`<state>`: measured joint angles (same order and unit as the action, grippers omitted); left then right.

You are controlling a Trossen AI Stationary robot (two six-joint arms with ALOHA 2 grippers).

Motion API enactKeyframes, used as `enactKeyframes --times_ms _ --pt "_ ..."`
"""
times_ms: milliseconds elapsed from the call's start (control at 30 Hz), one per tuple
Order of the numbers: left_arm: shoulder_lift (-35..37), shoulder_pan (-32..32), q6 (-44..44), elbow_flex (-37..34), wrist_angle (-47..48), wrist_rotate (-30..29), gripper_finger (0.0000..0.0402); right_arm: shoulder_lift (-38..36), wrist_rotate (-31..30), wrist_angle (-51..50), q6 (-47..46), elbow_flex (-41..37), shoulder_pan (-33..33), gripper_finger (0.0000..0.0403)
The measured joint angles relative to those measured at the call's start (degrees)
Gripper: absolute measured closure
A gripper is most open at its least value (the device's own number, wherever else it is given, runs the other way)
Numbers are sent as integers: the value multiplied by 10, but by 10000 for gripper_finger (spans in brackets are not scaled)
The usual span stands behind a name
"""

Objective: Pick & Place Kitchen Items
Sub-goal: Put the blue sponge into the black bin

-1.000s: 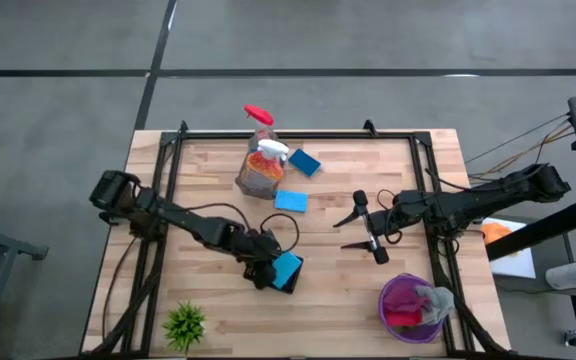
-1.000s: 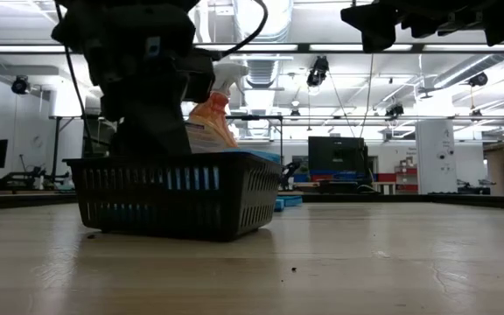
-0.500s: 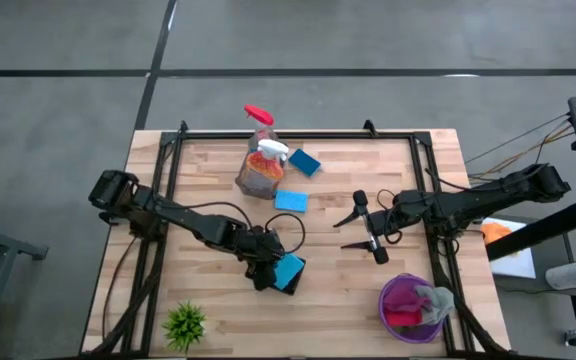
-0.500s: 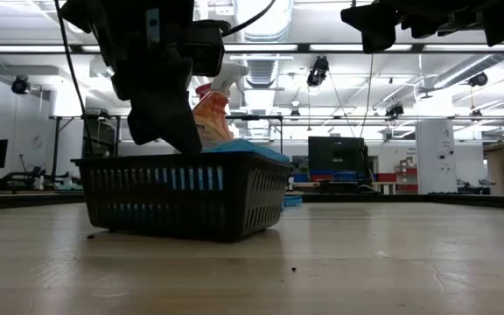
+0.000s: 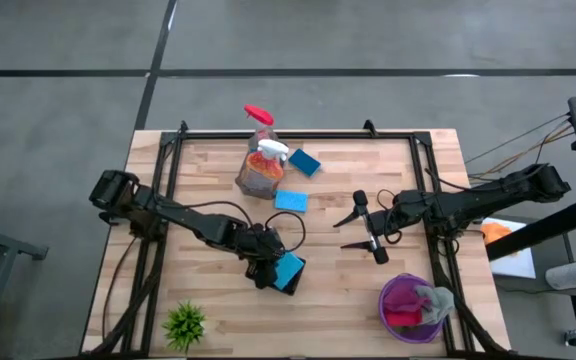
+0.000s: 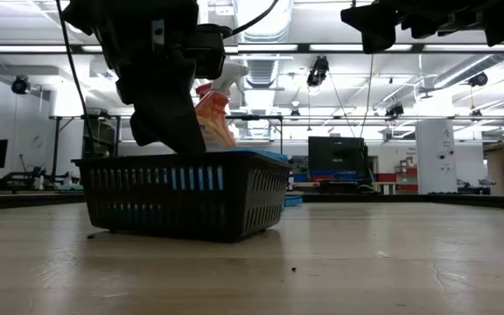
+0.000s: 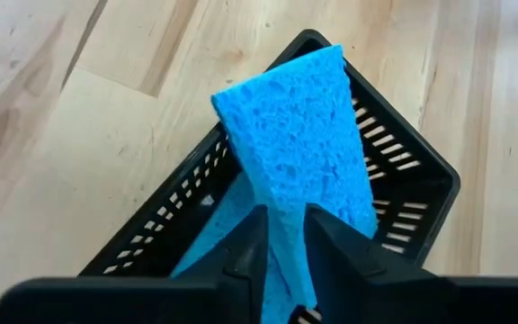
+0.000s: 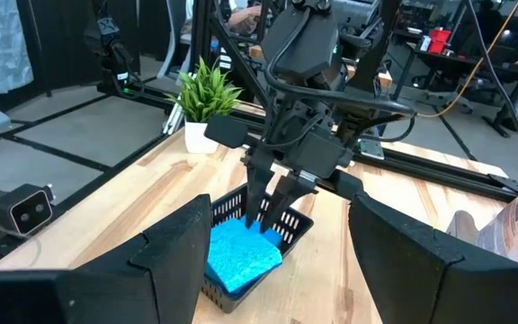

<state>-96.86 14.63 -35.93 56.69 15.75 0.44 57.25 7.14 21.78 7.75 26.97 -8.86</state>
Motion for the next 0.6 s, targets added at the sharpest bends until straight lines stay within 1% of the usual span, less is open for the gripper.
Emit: enactKeyframes --times_ms 200,267,300,333,400,600 --pt "0 -1 2 0 0 0 391 0 0 0 0 0 0 149" --pt "0 -1 2 0 0 0 396 0 0 0 0 0 0 149" --pt "0 -1 2 0 0 2 392 0 0 0 0 0 0 149" --pt "0 -1 2 0 -1 7 383 0 0 0 0 0 0 149" --pt "0 -1 2 0 -6 17 352 0 0 0 0 0 0 149" --pt "0 -1 1 0 -29 22 225 0 0 0 0 0 0 149"
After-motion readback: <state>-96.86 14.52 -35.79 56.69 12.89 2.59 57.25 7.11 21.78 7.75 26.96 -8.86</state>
